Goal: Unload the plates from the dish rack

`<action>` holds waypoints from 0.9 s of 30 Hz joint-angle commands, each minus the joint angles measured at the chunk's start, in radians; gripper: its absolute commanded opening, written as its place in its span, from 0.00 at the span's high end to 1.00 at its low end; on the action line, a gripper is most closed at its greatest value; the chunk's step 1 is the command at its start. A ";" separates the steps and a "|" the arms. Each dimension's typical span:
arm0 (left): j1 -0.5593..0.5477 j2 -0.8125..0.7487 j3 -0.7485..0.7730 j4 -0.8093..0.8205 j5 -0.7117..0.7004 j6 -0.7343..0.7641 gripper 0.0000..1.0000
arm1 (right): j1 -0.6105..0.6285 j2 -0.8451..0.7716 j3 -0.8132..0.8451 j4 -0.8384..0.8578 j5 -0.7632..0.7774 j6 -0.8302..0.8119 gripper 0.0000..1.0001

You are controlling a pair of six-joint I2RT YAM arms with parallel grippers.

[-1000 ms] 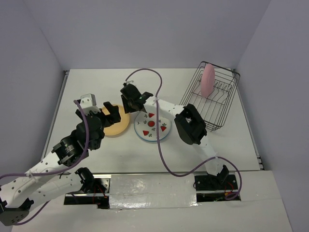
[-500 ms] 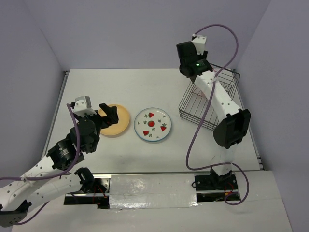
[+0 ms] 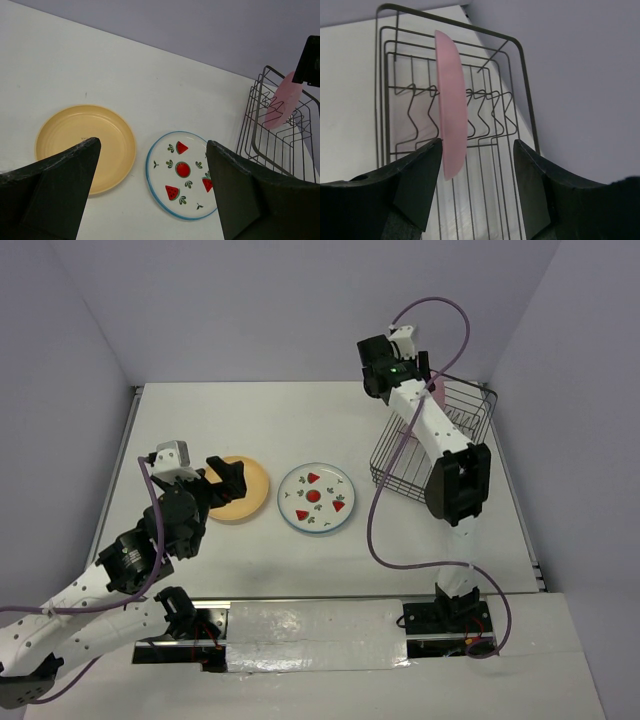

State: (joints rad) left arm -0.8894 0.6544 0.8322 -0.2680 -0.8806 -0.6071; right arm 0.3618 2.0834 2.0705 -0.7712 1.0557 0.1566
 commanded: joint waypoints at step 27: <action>-0.028 -0.039 -0.005 0.033 -0.043 0.004 0.01 | -0.027 0.124 0.036 -0.051 0.245 0.012 0.40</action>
State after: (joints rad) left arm -0.9119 0.6289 0.8299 -0.2680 -0.9016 -0.6067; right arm 0.3424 2.2169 2.0697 -0.7719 1.2152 0.1150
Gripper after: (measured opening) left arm 0.993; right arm 0.606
